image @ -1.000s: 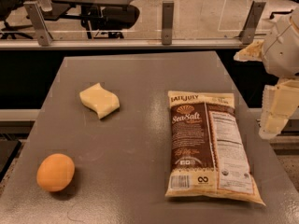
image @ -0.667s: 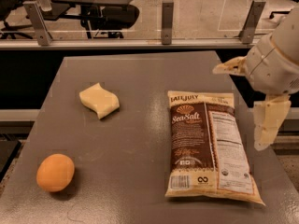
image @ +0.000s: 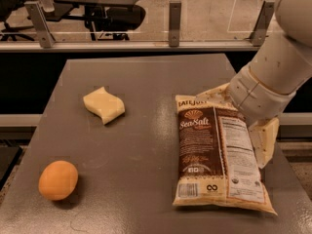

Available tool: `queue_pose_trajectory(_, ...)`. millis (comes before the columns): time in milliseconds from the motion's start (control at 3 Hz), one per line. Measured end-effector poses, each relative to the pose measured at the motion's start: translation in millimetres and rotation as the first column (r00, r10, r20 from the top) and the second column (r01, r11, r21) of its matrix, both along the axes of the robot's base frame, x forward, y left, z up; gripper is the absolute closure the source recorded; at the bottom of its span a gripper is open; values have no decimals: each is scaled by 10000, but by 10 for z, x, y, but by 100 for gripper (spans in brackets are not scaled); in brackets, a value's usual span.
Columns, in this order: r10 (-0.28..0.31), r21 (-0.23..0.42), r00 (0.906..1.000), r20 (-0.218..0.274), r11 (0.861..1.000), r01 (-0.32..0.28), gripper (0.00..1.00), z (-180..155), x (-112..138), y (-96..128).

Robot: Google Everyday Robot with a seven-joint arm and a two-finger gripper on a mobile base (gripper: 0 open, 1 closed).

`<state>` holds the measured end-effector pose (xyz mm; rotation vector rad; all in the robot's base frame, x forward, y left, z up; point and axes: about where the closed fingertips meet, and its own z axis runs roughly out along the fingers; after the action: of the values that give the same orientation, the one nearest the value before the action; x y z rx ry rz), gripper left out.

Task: Move brown chip bag near sponge

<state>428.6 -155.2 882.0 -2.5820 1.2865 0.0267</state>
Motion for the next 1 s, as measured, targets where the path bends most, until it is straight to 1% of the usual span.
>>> queue_pose_trajectory(333, 1494, -541, 9887, -94, 9872, -1497, 0, -124, -8, 84)
queue_pose_trajectory(667, 2551, -1049, 9662, -362, 9606, -2575, 0, -208, -28, 115)
queue_pose_trajectory(1000, 3234, -1400, 9441, -631, 9338, -3293, 18, -240, -49, 108)
